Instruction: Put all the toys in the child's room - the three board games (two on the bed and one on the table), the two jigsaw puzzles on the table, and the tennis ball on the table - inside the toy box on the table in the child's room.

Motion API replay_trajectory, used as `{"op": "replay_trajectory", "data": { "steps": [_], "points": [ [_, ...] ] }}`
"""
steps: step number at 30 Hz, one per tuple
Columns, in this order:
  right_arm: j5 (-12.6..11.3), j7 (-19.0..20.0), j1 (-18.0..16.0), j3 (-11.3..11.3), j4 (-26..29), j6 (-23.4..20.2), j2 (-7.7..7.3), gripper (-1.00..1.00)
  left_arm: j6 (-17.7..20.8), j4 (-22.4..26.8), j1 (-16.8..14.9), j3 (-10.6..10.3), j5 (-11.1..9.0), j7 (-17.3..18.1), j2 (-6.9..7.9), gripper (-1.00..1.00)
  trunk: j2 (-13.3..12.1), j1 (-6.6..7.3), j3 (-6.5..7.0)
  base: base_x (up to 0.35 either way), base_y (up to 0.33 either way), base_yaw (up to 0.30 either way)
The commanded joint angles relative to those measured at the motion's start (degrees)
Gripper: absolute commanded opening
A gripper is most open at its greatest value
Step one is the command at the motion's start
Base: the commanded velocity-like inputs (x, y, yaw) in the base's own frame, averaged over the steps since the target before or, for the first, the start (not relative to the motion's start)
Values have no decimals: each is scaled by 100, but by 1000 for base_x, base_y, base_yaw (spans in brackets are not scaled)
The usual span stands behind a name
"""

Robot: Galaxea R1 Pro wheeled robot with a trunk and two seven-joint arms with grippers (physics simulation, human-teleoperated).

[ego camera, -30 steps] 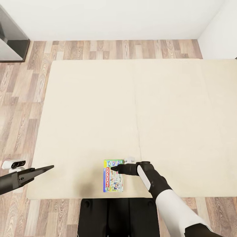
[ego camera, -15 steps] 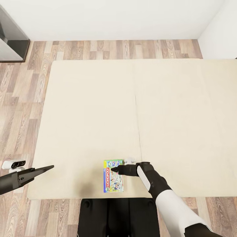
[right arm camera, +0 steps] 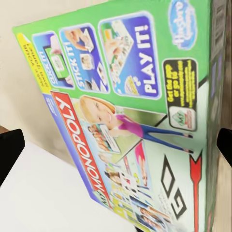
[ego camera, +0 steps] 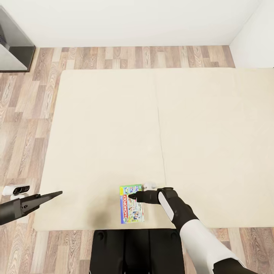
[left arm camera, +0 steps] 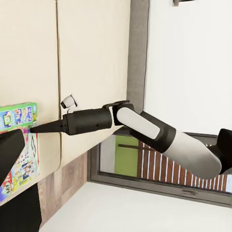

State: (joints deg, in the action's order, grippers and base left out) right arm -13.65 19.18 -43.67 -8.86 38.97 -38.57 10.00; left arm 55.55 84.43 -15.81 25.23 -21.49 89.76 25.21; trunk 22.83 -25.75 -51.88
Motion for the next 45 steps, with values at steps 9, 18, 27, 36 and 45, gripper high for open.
{"op": "replay_trajectory", "data": {
  "steps": [9, 18, 27, 36, 45],
  "points": [
    [-15, 4, -1, 6, 6, -20, 0, 100, 61, 2, -1, 0, 4, 24, 2, 100, 9, -3, -6, 0, 60, 0],
    [-18, -2, -1, 11, -177, -39, 0, 100, 61, 2, -1, 0, 4, 24, 2, 100, 9, -3, -6, 0, 14, 0],
    [-8, -4, -1, 16, -331, -15, 0, 100, 61, 2, -1, 0, 4, 24, 2, 100, 9, -3, -6, 0, 0, 0],
    [-18, -6, -1, 12, -337, -10, 0, 100, 61, 0, -1, 0, 4, 24, 2, 100, 9, -3, -6, 0, 40, 0],
    [-23, -10, -1, 7, -337, -11, 0, 100, 61, 2, -1, 0, 4, 24, 2, 100, 9, -3, -6, 0, 91, 0]
  ]
}}
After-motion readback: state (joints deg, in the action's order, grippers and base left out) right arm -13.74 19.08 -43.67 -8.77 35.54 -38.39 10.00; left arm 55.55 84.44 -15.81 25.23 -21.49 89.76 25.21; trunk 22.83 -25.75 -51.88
